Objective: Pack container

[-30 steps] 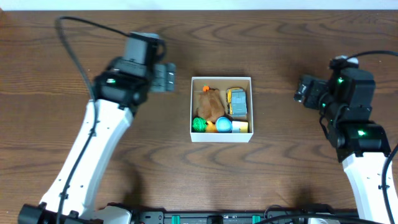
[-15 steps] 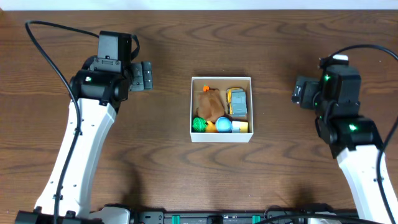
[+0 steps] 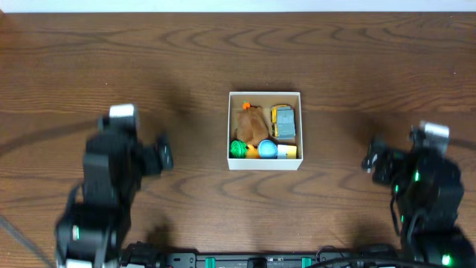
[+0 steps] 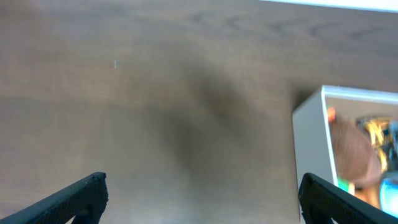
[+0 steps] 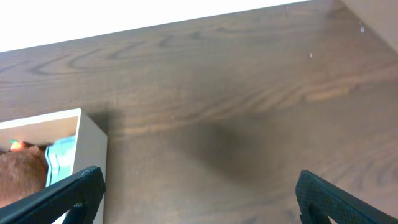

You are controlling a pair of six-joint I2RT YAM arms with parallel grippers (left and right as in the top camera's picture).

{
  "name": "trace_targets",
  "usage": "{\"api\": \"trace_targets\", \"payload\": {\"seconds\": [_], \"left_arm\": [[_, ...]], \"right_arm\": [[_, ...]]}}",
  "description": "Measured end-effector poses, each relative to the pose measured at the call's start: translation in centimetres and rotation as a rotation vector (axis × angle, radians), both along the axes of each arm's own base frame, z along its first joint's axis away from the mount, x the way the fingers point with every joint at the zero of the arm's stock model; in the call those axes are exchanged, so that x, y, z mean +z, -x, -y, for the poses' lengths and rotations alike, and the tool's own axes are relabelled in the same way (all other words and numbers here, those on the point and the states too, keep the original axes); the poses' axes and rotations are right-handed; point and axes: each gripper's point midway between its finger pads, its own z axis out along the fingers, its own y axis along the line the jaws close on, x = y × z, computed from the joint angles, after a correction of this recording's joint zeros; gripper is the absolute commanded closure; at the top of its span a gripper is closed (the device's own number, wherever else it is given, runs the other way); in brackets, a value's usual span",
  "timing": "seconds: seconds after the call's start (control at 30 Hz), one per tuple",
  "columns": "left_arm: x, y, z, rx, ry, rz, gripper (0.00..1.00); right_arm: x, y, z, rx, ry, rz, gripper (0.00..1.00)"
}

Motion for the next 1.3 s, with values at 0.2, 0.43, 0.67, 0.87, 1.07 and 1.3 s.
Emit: {"api": "trace_targets", "payload": {"seconds": [0.2, 0.43, 0.67, 0.87, 1.07, 1.3], "left_arm": [[-1.9, 5.2, -0.7, 0.051, 0.106, 0.130, 0.02], [-3.2, 6.4, -0.9, 0.070, 0.147, 0.179, 0.02], [-3.2, 6.4, -0.9, 0.076, 0.157, 0.179, 0.02], [-3.2, 6.4, -0.9, 0.076, 0.157, 0.179, 0.02], [-3.2, 6.4, -0.9, 0.076, 0.157, 0.180, 0.02], [-3.2, 6.4, -0.9, 0.076, 0.157, 0.179, 0.02]], "right_arm": [[-3.8, 3.7, 0.3, -0.061, -0.101, 0.029, 0.01], [-5.3, 4.4, 0.5, -0.094, -0.138, 0.031, 0.01], [-5.5, 4.5, 0.5, -0.102, -0.150, 0.024, 0.01], [-5.9, 4.8, 0.5, -0.105, -0.150, 0.003, 0.01], [-6.5, 5.2, 0.5, -0.108, -0.146, -0.028, 0.01], [-7.2, 5.6, 0.6, -0.111, -0.141, -0.059, 0.01]]}}
